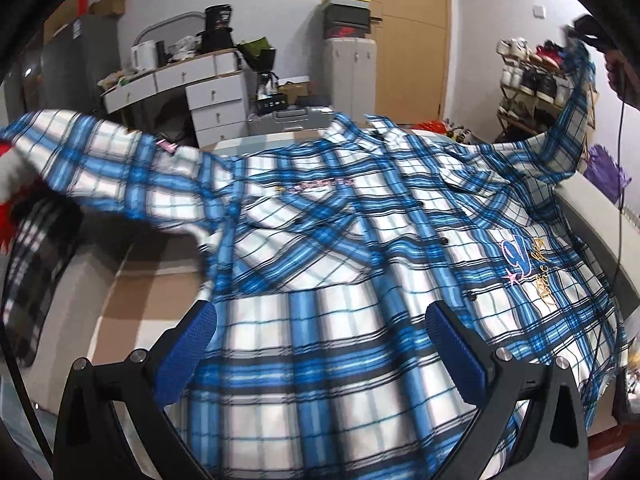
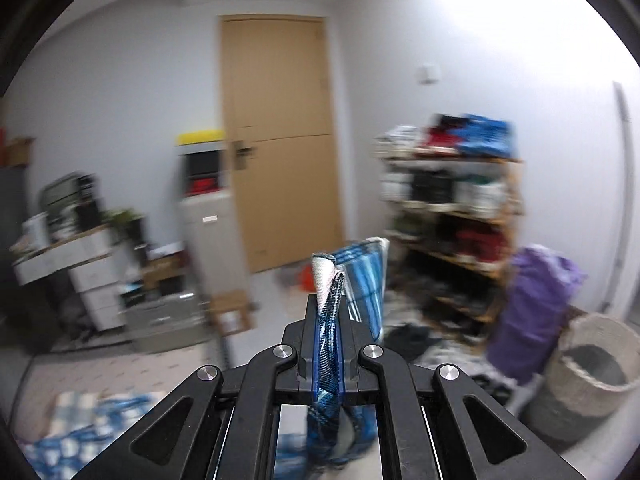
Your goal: Fold large clothes
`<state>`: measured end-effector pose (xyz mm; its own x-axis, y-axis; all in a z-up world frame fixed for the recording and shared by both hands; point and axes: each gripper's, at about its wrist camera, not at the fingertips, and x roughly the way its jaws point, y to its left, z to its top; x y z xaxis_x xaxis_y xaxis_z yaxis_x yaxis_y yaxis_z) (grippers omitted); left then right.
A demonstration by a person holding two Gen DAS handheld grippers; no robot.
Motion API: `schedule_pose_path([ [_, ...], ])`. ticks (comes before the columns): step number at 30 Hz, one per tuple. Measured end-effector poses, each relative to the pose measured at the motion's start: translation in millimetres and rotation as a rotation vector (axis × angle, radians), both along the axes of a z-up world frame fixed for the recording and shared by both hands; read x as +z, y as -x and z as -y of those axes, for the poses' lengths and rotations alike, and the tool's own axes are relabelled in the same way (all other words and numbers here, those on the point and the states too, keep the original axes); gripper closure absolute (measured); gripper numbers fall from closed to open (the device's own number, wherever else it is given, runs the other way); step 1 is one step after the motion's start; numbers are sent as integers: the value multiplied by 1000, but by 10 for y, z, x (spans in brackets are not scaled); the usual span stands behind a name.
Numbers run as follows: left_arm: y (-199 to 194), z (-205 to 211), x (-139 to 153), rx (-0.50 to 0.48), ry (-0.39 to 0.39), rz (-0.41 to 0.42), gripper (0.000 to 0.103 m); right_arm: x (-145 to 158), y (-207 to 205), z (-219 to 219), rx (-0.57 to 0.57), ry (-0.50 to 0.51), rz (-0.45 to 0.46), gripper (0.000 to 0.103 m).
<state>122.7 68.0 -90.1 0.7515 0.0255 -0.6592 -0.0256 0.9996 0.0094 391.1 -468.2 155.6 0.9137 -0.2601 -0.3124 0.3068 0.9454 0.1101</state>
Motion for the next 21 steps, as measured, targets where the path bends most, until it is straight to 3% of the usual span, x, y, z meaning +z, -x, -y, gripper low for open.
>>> schedule_pose_path([
  [4,128,-184,-9,26,11,10,1,-85,-215,-1045,224,-26,-46,98],
  [8,259,-421,-12,60,37,18,1,-439,-420,-1939,413,-109,-130,98],
  [17,519,-766,-50,113,94,24,1,-2131,-817,-3978,767,-270,-411,98],
  [21,552,-852,-113,123,107,12,1,-2663,-809,-4569,818,-283,-519,97],
])
